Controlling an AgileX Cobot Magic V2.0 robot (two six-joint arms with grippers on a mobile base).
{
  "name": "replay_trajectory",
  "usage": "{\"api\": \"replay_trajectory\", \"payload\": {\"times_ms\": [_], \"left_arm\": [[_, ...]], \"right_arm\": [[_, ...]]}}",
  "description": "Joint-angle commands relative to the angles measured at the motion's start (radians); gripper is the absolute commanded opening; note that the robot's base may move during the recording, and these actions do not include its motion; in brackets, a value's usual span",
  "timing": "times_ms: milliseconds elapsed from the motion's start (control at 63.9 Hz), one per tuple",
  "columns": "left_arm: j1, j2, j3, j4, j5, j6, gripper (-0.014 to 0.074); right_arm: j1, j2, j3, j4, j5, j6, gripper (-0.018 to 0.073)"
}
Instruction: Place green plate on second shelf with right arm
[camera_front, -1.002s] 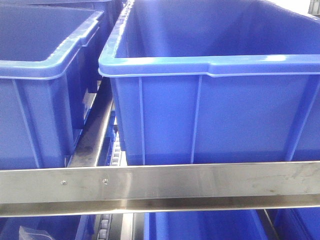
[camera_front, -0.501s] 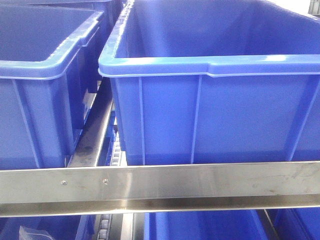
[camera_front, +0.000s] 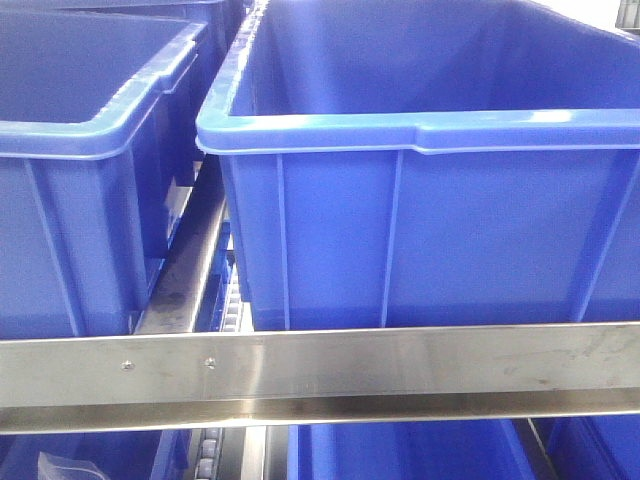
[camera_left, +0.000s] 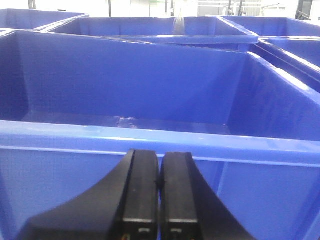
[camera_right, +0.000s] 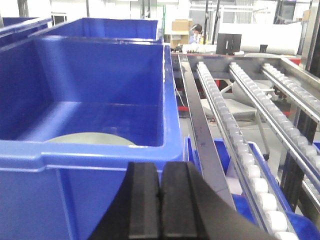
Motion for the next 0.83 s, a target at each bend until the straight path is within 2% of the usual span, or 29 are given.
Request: {"api": "replay_trajectory", "payload": {"times_ms": [0, 814], "left_arm": [[-0.005, -0.016, 0.042, -0.006, -0.085, -0.001, 0.0130], [-0.005, -0.016, 0.042, -0.006, -0.085, -0.001, 0.0130]], "right_arm": [[0.000, -0.011, -0.016, 0.008, -0.097, -0.011, 0.0056], [0.000, -0.011, -0.016, 0.009, -0.087, -0.011, 0.0056]]}}
